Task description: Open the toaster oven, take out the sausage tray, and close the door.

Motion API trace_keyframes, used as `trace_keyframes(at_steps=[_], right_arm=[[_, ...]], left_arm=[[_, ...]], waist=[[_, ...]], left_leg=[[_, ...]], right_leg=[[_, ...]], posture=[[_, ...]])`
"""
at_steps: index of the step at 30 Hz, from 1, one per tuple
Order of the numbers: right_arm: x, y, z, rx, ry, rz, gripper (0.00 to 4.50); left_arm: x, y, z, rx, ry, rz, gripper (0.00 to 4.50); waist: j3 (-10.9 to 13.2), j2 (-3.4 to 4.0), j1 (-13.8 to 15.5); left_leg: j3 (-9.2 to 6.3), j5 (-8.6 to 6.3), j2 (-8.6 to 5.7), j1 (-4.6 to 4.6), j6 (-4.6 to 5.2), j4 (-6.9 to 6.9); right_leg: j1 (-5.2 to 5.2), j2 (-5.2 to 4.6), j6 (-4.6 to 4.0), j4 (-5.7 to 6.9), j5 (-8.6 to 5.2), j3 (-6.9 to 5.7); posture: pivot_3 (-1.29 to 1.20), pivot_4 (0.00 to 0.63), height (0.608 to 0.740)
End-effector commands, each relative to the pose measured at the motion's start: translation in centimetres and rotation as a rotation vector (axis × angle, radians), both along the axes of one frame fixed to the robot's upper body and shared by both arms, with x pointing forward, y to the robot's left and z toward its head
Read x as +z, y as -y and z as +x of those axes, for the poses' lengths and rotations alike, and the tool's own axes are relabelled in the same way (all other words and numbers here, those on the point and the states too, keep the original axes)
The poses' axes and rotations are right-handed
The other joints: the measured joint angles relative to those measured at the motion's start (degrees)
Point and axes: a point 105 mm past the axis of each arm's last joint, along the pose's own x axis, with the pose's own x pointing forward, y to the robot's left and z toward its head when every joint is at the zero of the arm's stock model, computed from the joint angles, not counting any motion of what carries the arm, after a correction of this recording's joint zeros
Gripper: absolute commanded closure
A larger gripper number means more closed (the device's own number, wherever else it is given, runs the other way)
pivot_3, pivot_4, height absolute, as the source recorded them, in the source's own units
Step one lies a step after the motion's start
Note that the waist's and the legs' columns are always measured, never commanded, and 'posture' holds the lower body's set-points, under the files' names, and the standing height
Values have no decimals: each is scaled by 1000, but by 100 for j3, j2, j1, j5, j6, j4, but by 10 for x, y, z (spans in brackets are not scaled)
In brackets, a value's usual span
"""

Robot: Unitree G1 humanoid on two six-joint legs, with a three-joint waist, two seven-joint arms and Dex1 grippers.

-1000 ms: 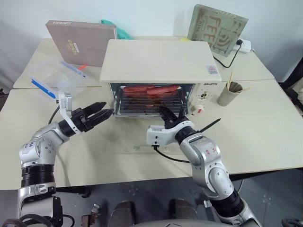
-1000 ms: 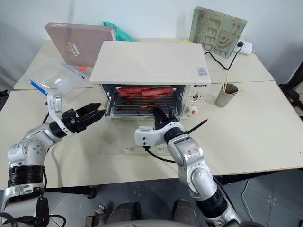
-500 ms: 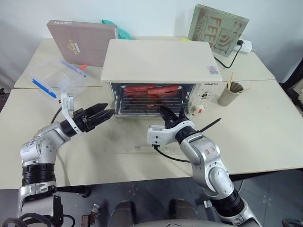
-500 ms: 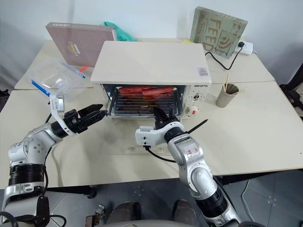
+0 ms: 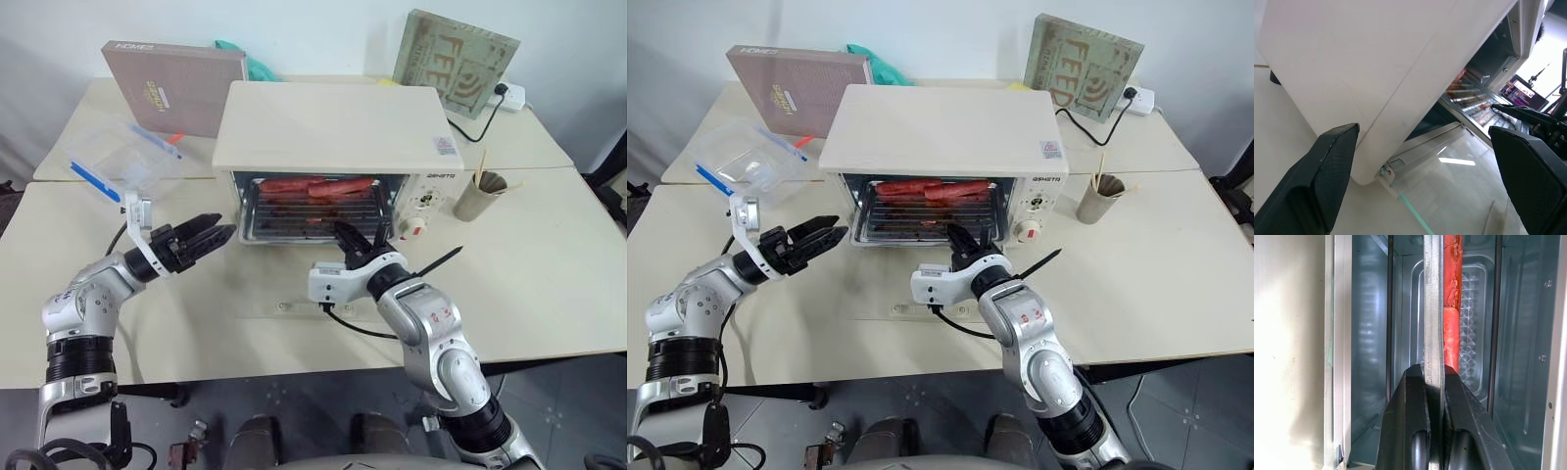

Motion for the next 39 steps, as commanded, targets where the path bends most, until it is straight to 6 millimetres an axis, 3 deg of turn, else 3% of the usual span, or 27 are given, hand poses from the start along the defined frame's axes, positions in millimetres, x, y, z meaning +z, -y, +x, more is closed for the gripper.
trace_keyframes(at_steps=[1,11,25,39], right_arm=[[12,6,-7,-5,40,17,4484],[15,9,-20,14,29,35,4484],[14,9,5,-7,88,33,4484],[21,6,-19,45,100,51,4484]], left_arm=[[11,0,0,-4,51,10,0],[10,-4,-2,6,46,17,0],[11,-2,-2,13,46,12,0],[9,-7,-5,32,38,12,0]], waist=[[0,0,-1],[0,0,8],[0,0,-8],[0,0,0]], left_leg=[[0,0,0,0,0,0],[-2,0,0,-1,0,0],[-1,0,0,-1,0,6],[-3,0,0,-2,1,5]], right_leg=[[0,0,0,0,0,0],[0,0,0,0,0,-1],[2,0,0,0,0,1],[2,0,0,1,0,1]], posture=[[0,150,740],[0,150,740],[0,150,740],[0,150,740]])
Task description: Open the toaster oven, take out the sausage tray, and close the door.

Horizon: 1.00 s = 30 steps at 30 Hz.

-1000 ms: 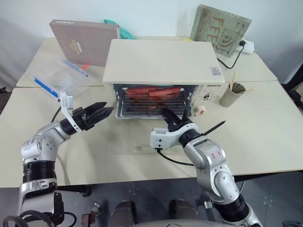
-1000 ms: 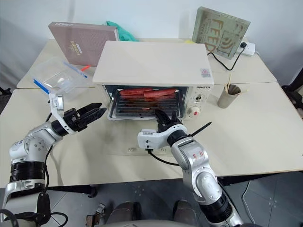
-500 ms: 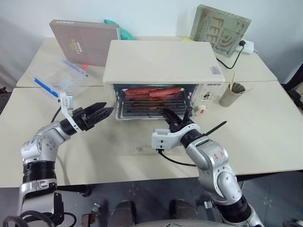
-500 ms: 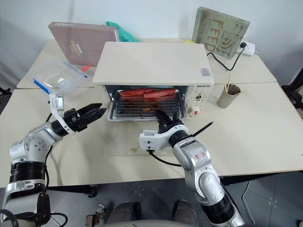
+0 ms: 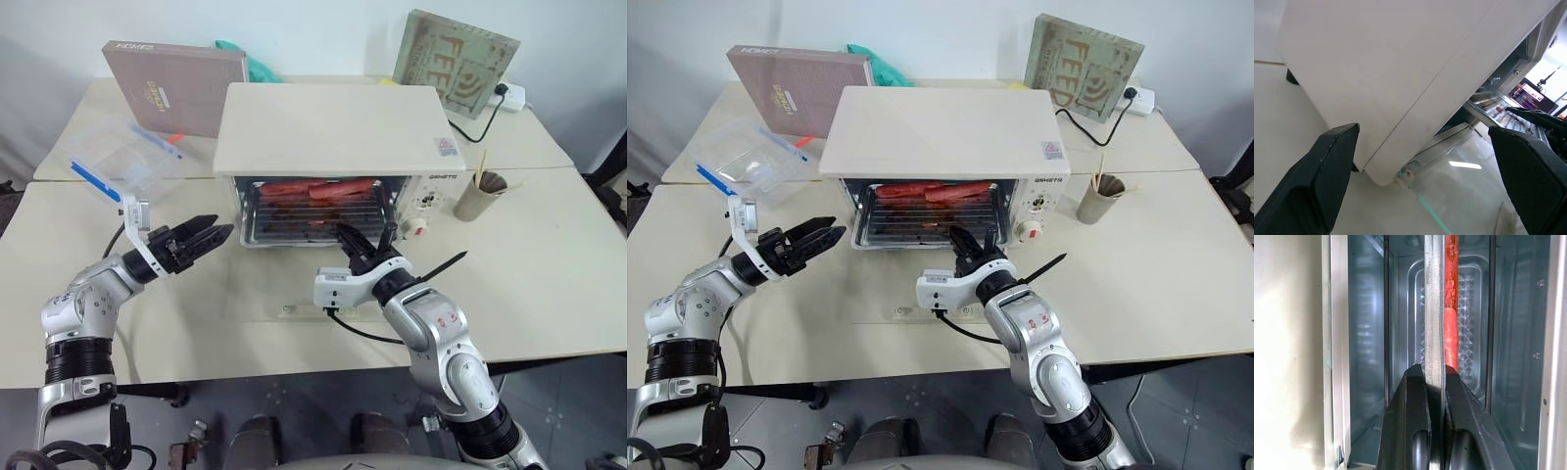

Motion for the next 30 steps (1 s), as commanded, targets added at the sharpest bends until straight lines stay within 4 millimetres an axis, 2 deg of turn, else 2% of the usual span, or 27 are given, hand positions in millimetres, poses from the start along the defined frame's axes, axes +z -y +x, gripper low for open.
trace_keyframes(at_steps=[1,7,9,16,21,30], right_arm=[[23,3,-17,17,69,48,4484],[24,0,-22,33,60,77,4484],[17,-1,-15,31,54,69,4484],[22,-2,-10,37,92,72,4484],[22,-3,4,26,146,60,4484],[24,-11,-7,95,222,59,4484]], left_arm=[[13,-4,-3,4,49,5,0],[13,-4,-4,10,49,5,0],[13,-3,-3,9,50,4,0],[15,-4,-3,13,56,2,0],[15,-4,-3,15,60,-1,0],[15,-3,-5,13,60,-1,0]], waist=[[0,0,0],[0,0,-4],[0,0,-7],[0,0,-7],[0,0,-22],[1,1,-17]], left_leg=[[0,0,0,0,0,0],[0,0,0,0,0,-1],[0,0,0,0,0,-1],[-1,0,0,0,0,-1],[2,1,1,1,0,3],[2,1,0,0,0,0]], right_leg=[[0,0,0,0,0,0],[0,0,0,0,0,0],[0,0,0,0,0,0],[0,0,0,0,0,-1],[0,1,0,1,0,2],[-3,0,0,2,0,2]], posture=[[0,150,740],[0,150,740],[0,150,740],[0,150,740],[0,150,740],[0,150,740]])
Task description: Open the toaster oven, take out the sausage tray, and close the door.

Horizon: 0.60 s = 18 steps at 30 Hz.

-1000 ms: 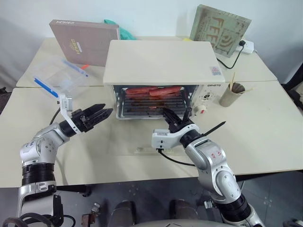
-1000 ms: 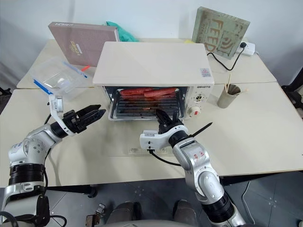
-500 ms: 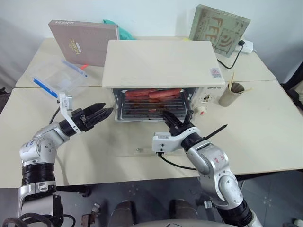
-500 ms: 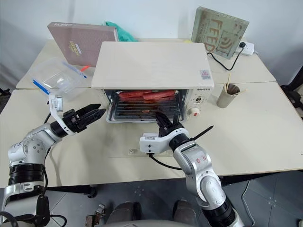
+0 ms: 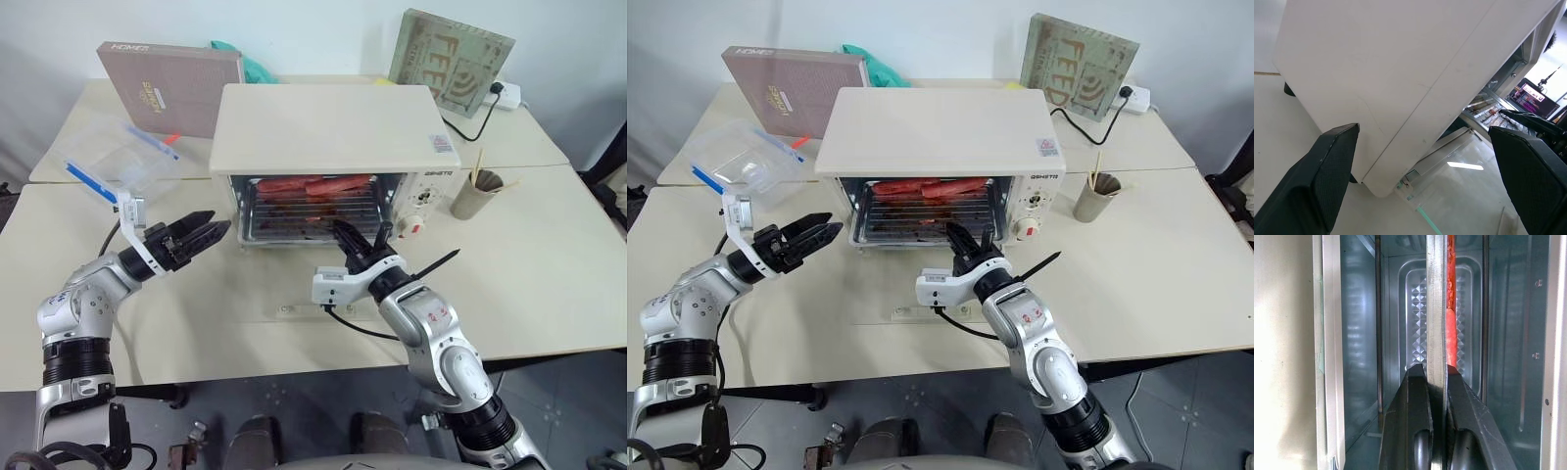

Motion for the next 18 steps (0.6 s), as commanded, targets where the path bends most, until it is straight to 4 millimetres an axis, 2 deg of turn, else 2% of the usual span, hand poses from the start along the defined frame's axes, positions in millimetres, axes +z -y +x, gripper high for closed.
trace_keyframes(at_steps=[1,6,9,18], right_arm=[[28,-8,-15,67,148,53,4484],[27,-7,-22,90,178,70,4484],[19,-4,-21,83,148,53,4484],[19,-2,-28,93,107,65,4484]], left_arm=[[9,-2,-4,-2,39,0,0],[9,0,-3,-5,38,0,0],[10,0,-3,-4,38,-1,0],[10,-3,-4,4,37,4,0]], waist=[[0,0,1],[0,0,-2],[0,0,-1],[0,0,4]], left_leg=[[0,0,0,0,0,-1],[0,0,0,-2,0,-5],[1,0,0,-3,0,-6],[1,0,0,-3,0,-5]], right_leg=[[-1,0,0,0,0,-1],[-5,0,0,0,0,-1],[-6,0,0,0,0,0],[-6,0,0,0,0,0]], posture=[[0,150,740],[0,150,740],[0,150,740],[0,150,740]])
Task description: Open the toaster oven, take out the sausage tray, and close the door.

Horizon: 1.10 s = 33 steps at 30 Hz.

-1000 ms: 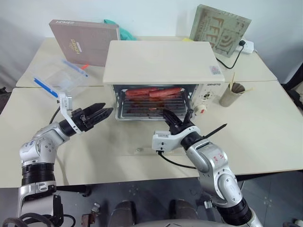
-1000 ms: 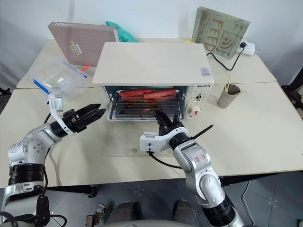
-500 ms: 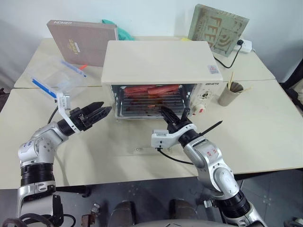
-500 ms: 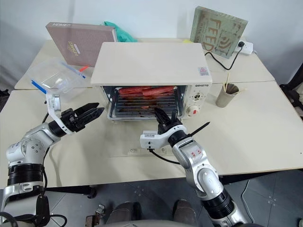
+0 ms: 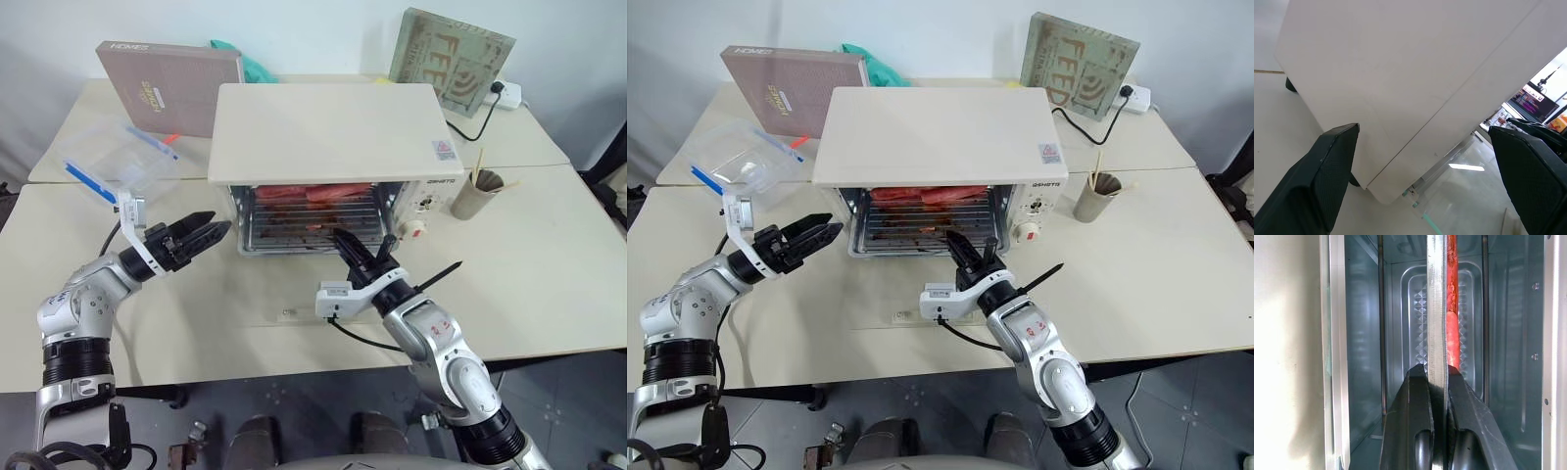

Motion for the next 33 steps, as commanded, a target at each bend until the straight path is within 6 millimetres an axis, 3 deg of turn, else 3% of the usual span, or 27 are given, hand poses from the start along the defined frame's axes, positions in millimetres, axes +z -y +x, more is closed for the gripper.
trace_keyframes(at_steps=[1,8,21,33], right_arm=[[28,-4,-19,60,81,51,4484],[43,0,-26,61,88,68,4484],[48,4,-24,37,114,95,4484],[61,9,-33,45,140,113,4484]], left_arm=[[11,-3,-4,6,43,6,0],[11,-5,-5,16,44,6,0],[13,-5,-5,29,47,2,0],[13,-5,-3,28,40,4,0]], waist=[[0,0,2],[0,0,2],[0,0,10],[0,0,14]], left_leg=[[0,0,0,0,0,0],[0,0,0,0,0,0],[-1,0,0,-2,0,3],[-1,0,0,-3,0,3]], right_leg=[[0,0,0,0,0,0],[0,0,0,0,0,0],[1,0,0,0,0,0],[1,0,0,0,0,0]], posture=[[0,150,740],[0,150,740],[0,150,740],[0,150,740]])
